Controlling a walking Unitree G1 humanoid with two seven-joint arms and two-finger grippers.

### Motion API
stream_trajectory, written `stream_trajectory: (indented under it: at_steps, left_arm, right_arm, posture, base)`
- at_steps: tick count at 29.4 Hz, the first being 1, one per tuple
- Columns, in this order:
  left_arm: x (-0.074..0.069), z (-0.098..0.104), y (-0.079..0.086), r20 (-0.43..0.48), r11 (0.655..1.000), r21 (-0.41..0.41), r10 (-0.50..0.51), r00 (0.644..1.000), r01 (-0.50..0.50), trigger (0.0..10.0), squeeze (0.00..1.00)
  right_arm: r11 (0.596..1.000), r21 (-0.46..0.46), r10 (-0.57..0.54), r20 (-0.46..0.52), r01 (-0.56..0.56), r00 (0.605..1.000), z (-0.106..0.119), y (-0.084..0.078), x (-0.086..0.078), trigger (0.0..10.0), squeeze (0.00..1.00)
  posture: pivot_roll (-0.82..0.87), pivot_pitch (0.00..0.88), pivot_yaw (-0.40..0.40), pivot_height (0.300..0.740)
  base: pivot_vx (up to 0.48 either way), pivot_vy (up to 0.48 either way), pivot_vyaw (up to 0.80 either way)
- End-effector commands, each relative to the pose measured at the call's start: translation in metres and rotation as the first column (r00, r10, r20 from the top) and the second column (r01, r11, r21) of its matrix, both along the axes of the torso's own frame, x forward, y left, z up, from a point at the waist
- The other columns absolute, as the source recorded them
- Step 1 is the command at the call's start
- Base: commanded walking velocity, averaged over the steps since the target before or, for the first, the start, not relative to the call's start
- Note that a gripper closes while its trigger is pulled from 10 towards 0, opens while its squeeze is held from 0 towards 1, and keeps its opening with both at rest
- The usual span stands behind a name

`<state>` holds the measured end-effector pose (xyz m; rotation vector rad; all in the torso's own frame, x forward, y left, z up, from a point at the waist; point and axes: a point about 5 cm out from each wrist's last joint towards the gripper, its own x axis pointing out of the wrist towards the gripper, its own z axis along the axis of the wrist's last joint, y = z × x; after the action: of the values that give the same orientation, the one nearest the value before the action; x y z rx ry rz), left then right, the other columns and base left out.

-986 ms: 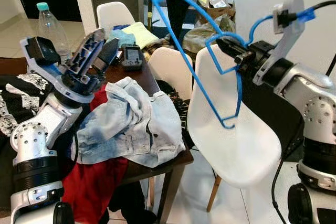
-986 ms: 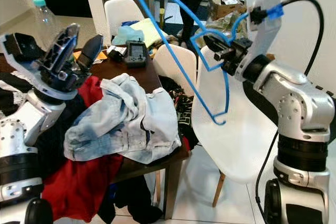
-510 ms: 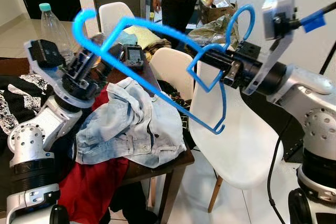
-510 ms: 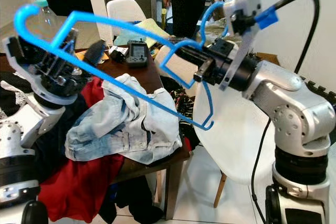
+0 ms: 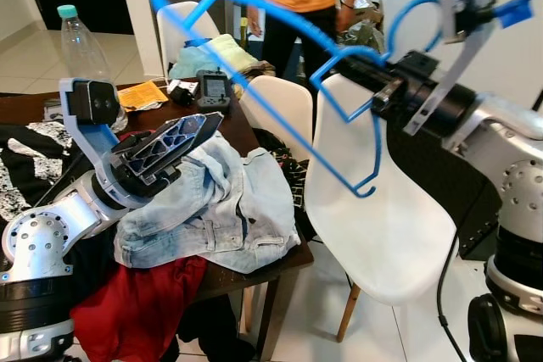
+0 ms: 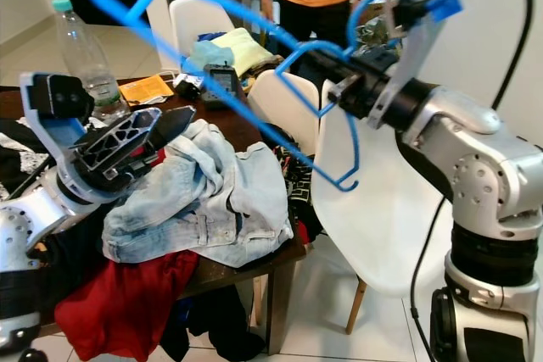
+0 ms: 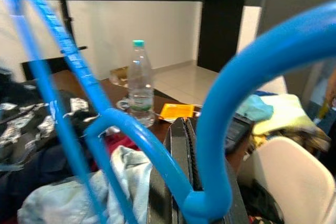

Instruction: Hang hanger

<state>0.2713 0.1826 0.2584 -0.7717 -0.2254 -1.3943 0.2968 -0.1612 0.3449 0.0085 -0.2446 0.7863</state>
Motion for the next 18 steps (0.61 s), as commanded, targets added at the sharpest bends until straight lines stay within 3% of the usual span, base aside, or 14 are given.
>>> stream_trajectory:
  at_steps: [1, 18]
  left_arm:
    - [-0.0031, 0.0011, -0.0021, 0.017, 0.999, 0.033, -0.014, 1.000, 0.014, 10.0, 0.00]
    - [0.0018, 0.0034, -0.0059, 0.049, 0.996, 0.083, 0.039, 0.998, -0.042, 10.0, 0.00]
  right_arm:
    - [1.000, 0.004, -0.017, 0.004, 0.017, 1.000, 0.0040, -0.0028, 0.0005, 10.0, 0.00]
    - [0.997, -0.054, 0.045, -0.004, -0.045, 0.999, -0.0022, 0.0066, -0.0061, 10.0, 0.00]
  posture:
    - [0.11, 0.037, -0.021, 0.740]
    - [0.11, 0.031, -0.022, 0.740]
  base:
    - [0.000, 0.000, 0.00]
    - [0.000, 0.000, 0.00]
